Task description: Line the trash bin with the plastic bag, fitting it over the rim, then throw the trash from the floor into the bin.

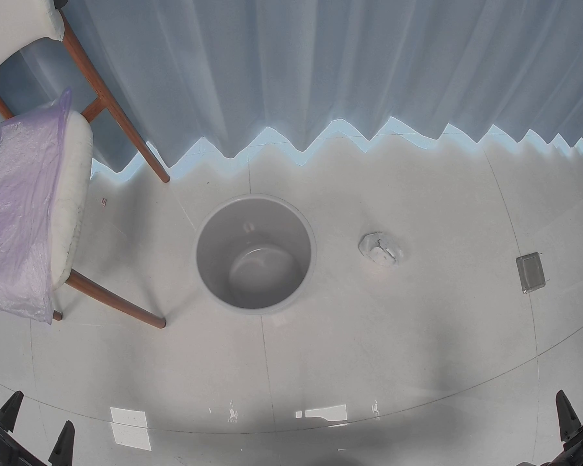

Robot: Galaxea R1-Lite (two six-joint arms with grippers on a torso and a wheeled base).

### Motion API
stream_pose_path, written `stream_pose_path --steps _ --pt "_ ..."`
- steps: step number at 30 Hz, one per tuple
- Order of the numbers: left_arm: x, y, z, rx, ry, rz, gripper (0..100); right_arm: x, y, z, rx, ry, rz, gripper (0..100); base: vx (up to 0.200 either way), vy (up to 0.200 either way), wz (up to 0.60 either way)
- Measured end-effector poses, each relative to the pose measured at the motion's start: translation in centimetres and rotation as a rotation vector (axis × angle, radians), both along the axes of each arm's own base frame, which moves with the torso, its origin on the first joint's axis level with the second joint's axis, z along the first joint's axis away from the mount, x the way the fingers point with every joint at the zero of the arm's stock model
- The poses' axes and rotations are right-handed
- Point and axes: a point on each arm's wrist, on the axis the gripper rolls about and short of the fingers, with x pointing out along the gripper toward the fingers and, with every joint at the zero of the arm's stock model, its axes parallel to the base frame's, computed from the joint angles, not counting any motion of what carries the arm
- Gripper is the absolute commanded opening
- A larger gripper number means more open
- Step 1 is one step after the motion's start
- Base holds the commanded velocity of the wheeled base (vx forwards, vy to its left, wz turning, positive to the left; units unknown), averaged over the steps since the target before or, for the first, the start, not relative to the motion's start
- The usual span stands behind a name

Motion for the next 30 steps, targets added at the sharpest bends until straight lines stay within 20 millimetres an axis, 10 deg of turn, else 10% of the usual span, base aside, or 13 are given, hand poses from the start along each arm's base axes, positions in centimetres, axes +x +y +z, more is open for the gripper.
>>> stream_pose_path --steps 11,19,30 --pt "0.0 0.0 1.1 -0.004 -0.106 0.005 100 0.0 0.0 0.0 0.000 0.000 0.000 100 0.000 0.000 0.00" --pt "-0.8 0.0 4.9 0.026 -0.374 0.008 100 0.0 0.0 0.0 0.000 0.000 0.000 100 0.000 0.000 0.00" --pt "1.6 0.0 11.7 0.156 -0.216 0.045 100 0.0 0.0 0.0 0.000 0.000 0.000 100 0.000 0.000 0.00"
